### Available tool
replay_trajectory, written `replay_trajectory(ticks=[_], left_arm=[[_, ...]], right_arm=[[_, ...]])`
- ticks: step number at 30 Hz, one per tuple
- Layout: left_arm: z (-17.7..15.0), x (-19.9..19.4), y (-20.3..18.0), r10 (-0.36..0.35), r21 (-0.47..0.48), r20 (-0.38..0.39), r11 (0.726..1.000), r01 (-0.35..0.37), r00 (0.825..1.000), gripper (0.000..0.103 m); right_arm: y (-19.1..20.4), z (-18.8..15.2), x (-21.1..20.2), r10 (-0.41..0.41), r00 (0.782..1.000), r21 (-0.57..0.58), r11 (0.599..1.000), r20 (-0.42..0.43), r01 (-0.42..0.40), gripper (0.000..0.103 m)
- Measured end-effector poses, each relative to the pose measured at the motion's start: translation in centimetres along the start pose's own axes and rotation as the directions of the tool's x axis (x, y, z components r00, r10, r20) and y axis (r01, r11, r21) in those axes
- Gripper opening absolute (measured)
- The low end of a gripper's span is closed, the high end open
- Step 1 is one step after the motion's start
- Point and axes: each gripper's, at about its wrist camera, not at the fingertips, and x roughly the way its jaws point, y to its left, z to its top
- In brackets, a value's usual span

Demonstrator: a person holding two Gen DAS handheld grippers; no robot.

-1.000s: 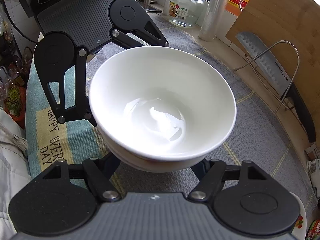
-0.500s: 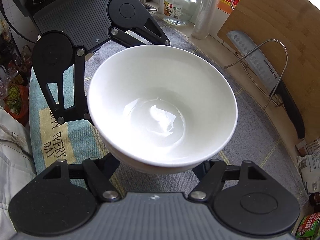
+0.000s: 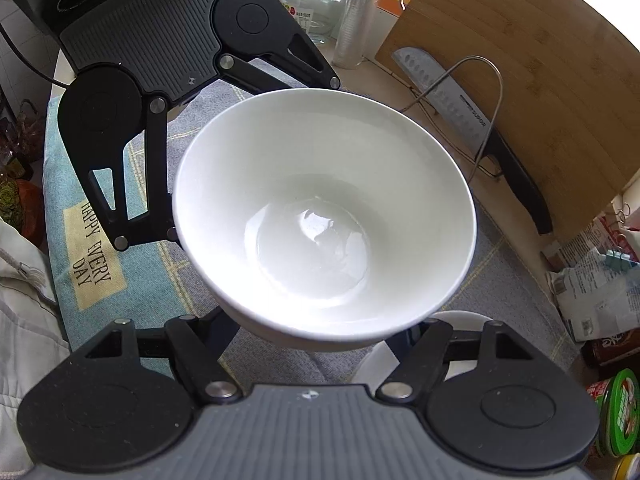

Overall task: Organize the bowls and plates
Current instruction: 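Lift the bowl stack with both tools and carry it over the stacked plates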

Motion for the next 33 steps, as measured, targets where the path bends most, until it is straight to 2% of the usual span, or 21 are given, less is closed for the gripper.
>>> replay_trajectory(ticks=[13, 21, 33], left_arm=[[5.8, 3.9, 0.9, -0.044, 0.107, 0.056, 0.994, 0.038, 0.997, 0.073], [8.5, 6.9, 0.7, -0.066, 0.140, 0.078, 0.989, 0.055, 0.995, 0.073], [9.7, 10.2, 0.9, -0.097, 0.139, 0.055, 0.986, 0.088, 0.994, 0.073]], right_arm=[[-4.1, -4.2, -2.6, -0.096, 0.995, 0.088, 0.991, -0.032, 0.098, 0.079], [-6.3, -7.3, -3.4, -0.137, 0.988, 0.119, 0.982, -0.066, 0.144, 0.079], [-7.9, -9.3, -1.9, -0.127, 0.986, 0.142, 0.980, -0.107, 0.142, 0.079]])
